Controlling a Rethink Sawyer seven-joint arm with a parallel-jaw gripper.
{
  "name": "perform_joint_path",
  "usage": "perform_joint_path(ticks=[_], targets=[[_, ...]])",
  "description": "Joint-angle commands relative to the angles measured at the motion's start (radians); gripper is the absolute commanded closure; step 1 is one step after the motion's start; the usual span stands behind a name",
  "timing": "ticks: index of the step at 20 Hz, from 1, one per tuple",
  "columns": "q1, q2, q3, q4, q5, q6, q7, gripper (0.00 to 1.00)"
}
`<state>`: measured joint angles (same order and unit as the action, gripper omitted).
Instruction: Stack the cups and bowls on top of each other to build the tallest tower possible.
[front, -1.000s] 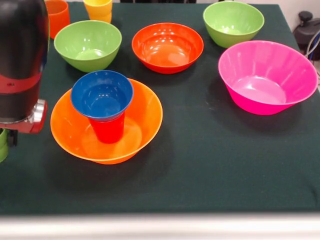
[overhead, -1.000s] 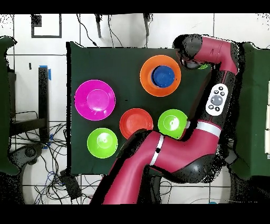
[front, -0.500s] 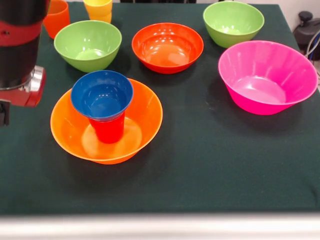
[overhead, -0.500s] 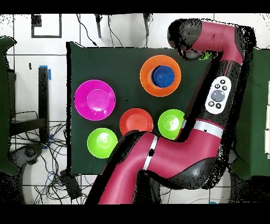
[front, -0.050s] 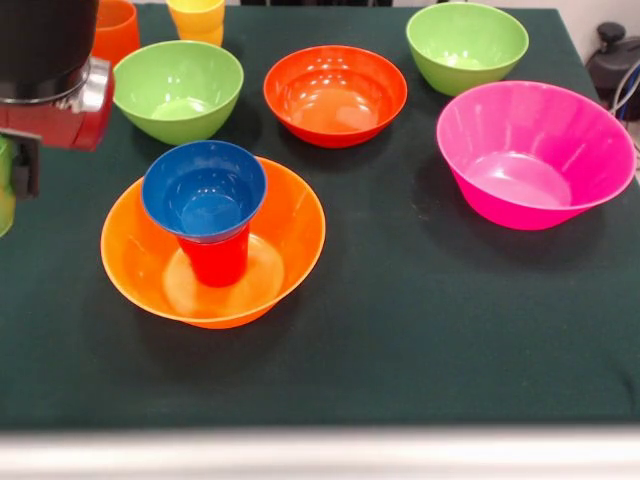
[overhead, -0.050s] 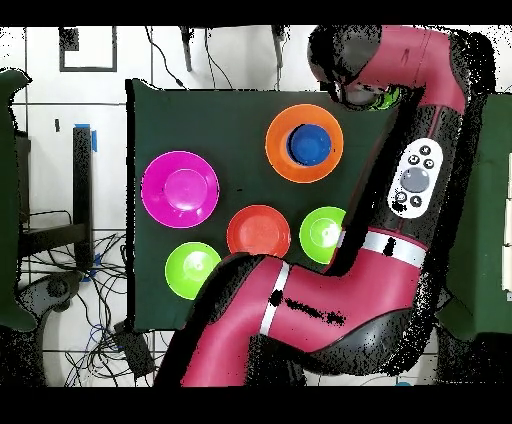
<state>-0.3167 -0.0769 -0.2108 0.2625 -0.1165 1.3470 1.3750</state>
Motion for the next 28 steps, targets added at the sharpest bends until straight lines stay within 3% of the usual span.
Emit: perform_joint_path(ticks=[1, 6, 15, 28], targets=[[0.045, -0.087, 0.052, 0.213, 0.017, 0.145, -0.209, 1.0], [0.057, -0.131, 0.068, 0.261, 0.032, 0.177, -0.173, 1.0], [0.088, -0.159, 0.068, 0.251, 0.038, 0.246, -0.126, 1.0], [0.124, -0.155, 0.098, 0.289, 0.103, 0.209, 0.02, 1.0]])
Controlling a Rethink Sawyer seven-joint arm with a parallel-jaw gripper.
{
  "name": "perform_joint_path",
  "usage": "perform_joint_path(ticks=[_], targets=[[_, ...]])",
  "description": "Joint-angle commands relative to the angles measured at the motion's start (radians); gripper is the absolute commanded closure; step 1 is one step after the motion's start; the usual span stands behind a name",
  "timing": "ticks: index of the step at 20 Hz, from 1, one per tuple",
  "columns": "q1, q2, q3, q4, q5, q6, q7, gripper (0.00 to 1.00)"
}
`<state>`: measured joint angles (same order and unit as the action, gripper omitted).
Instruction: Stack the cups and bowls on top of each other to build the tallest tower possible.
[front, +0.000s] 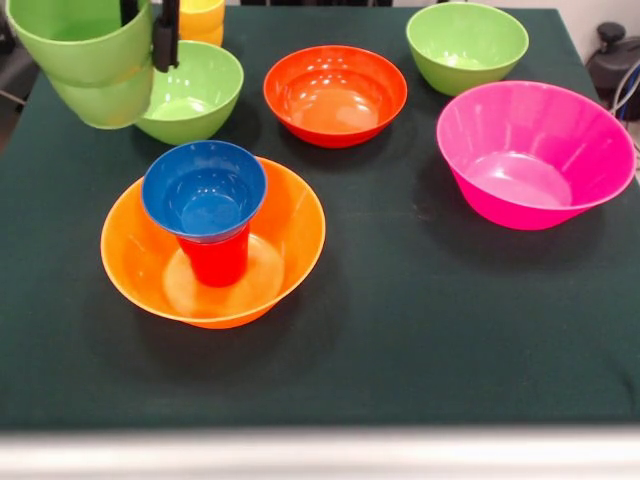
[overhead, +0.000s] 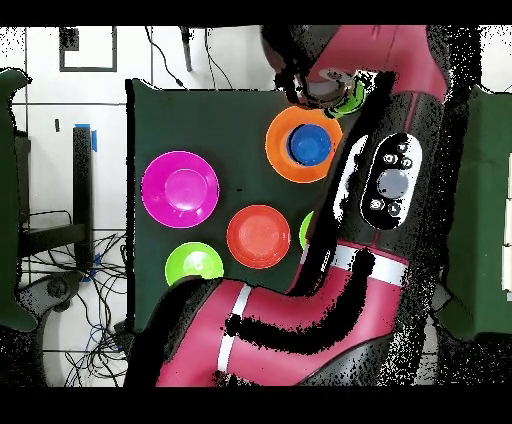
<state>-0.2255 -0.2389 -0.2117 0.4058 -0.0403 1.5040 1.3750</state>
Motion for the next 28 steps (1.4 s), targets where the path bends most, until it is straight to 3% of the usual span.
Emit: perform_joint_path(ticks=[1, 17, 28], targets=[[0.034, 0.0, 0.099, 0.161, 0.033, 0.042, 0.025, 1.0], [0.055, 0.015, 0.093, 0.219, 0.078, -0.06, 0.082, 1.0], [0.041, 0.021, 0.093, 0.253, 0.066, -0.135, 0.055, 1.0]])
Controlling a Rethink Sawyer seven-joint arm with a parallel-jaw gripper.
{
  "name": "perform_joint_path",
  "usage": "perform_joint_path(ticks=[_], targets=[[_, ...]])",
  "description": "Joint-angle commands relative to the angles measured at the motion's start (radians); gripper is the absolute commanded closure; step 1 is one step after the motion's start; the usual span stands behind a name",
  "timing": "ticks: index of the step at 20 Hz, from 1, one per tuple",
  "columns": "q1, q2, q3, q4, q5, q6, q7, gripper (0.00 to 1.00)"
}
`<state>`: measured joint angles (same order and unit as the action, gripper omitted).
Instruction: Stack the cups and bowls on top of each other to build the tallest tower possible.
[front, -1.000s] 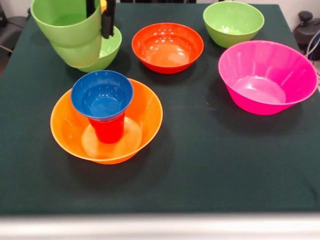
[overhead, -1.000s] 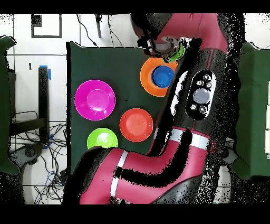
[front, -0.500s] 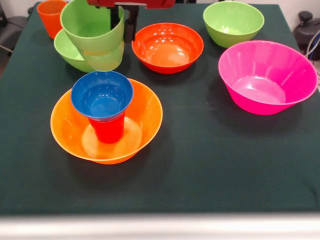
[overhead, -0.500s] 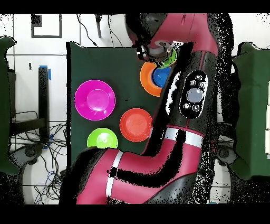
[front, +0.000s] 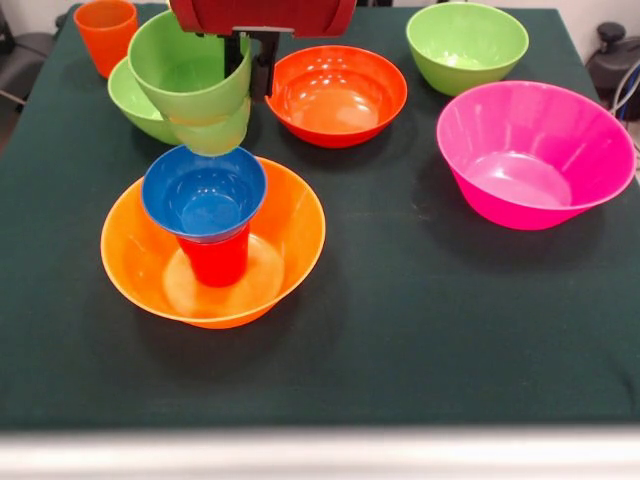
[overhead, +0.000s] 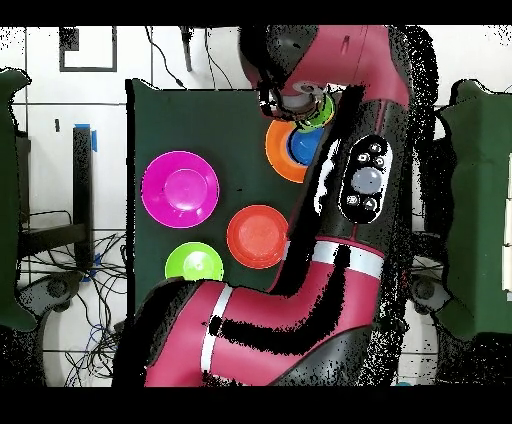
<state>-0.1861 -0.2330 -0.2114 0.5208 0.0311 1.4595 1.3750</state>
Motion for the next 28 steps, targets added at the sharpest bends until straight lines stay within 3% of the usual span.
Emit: perform_joint_path(ticks=[1, 12, 14, 17, 28], targets=[[0.001, 0.013, 0.092, 0.143, -0.006, -0.096, 0.05, 1.0], [-0.002, 0.033, 0.092, 0.143, -0.008, -0.135, 0.048, 1.0], [0.001, 0.013, 0.086, 0.177, -0.011, -0.143, 0.05, 1.0], [0.002, 0.045, 0.083, 0.124, -0.013, -0.117, 0.06, 1.0], [-0.005, 0.077, 0.085, 0.097, -0.014, -0.135, 0.071, 1.0]])
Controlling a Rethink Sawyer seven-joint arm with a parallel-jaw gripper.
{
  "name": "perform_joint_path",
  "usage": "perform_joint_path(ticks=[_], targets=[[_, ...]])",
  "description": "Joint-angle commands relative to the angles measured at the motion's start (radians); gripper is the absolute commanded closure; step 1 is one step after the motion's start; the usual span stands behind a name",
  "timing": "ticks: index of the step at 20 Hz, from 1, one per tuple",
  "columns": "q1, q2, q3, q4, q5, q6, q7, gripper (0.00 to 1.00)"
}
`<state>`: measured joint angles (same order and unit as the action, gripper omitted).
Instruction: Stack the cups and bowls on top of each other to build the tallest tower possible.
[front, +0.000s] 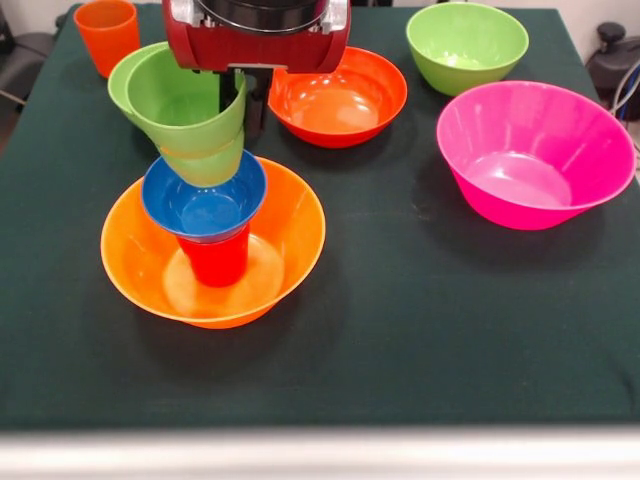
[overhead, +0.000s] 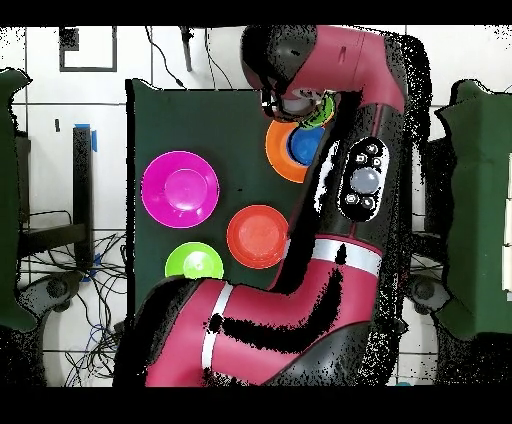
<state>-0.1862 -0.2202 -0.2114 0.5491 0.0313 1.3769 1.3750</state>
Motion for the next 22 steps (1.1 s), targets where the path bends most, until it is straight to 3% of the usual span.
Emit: perform_joint_path(ticks=[1, 6, 22], targets=[[-0.006, 0.066, 0.087, 0.069, -0.014, -0.058, 0.07, 1.0], [-0.012, 0.049, 0.086, 0.11, -0.014, -0.086, 0.06, 1.0], [-0.013, 0.054, 0.074, 0.102, -0.018, -0.09, 0.047, 1.0]])
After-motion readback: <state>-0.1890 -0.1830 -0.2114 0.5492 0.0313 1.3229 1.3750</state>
